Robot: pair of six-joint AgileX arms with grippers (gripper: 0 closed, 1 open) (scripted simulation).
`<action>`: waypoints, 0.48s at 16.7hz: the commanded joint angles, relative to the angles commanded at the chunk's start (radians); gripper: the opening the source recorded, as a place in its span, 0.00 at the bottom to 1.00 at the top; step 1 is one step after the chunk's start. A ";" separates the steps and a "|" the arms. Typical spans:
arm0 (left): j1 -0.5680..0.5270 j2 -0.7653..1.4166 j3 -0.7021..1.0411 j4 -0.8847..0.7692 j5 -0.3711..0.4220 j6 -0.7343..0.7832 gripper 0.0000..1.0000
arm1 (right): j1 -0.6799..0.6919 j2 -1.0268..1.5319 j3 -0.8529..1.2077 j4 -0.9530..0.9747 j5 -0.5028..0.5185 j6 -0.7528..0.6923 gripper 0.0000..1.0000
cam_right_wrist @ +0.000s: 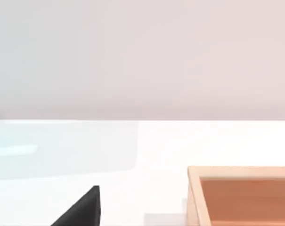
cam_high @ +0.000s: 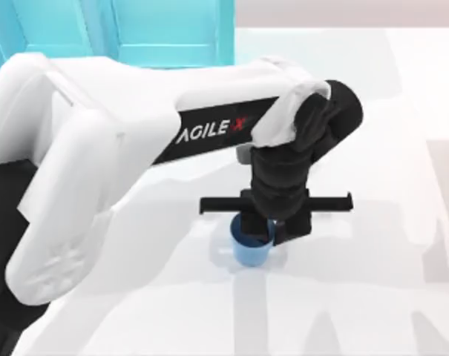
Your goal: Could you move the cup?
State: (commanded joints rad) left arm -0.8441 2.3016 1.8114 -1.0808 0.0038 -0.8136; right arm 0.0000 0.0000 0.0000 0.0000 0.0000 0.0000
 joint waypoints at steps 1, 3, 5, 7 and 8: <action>0.000 0.000 0.000 0.000 0.000 0.000 0.00 | 0.000 0.000 0.000 0.000 0.000 0.000 1.00; 0.000 0.000 0.000 0.000 0.000 0.000 0.00 | 0.000 0.000 0.000 0.000 0.000 0.000 1.00; 0.000 0.000 0.000 0.000 0.000 0.000 0.00 | 0.000 0.000 0.000 0.000 0.000 0.000 1.00; 0.003 -0.004 -0.002 0.000 0.000 0.003 0.00 | 0.000 0.000 0.000 0.000 0.000 0.000 1.00; 0.015 -0.015 -0.014 -0.001 0.000 0.016 0.00 | 0.000 0.000 0.000 0.000 0.000 0.000 1.00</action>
State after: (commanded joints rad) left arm -0.8286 2.2861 1.7974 -1.0819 0.0039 -0.7980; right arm 0.0000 0.0000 0.0000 0.0000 0.0000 0.0000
